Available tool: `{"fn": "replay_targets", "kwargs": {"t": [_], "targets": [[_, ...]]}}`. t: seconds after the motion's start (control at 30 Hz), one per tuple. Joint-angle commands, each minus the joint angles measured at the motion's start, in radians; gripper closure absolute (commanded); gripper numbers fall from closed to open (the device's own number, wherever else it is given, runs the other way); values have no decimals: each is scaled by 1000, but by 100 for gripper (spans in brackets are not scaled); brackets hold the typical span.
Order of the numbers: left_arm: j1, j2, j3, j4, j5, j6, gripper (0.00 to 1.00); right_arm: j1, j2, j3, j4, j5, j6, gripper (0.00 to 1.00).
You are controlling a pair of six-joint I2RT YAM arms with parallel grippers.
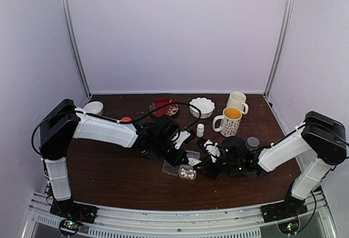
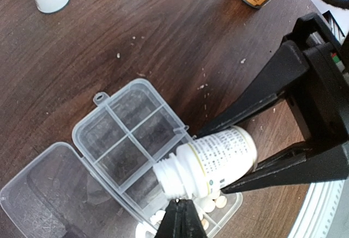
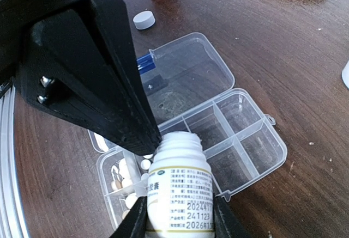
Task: Sort the pills into containers
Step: Pour the pill into the compartment of the pill container.
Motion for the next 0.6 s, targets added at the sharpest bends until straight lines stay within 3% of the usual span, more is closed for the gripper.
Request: {"fn": "replay_targets", "kwargs": {"t": [0.0, 0.27, 0.57], "targets": [[-3, -51, 27, 19, -10, 17, 100, -2, -1, 24, 11, -12, -12, 100], [-2, -109, 32, 66, -1, -4, 100, -2, 0, 22, 11, -15, -13, 100], [-3, -47, 14, 121, 28, -30, 100, -2, -2, 19, 12, -16, -13, 100]]}}
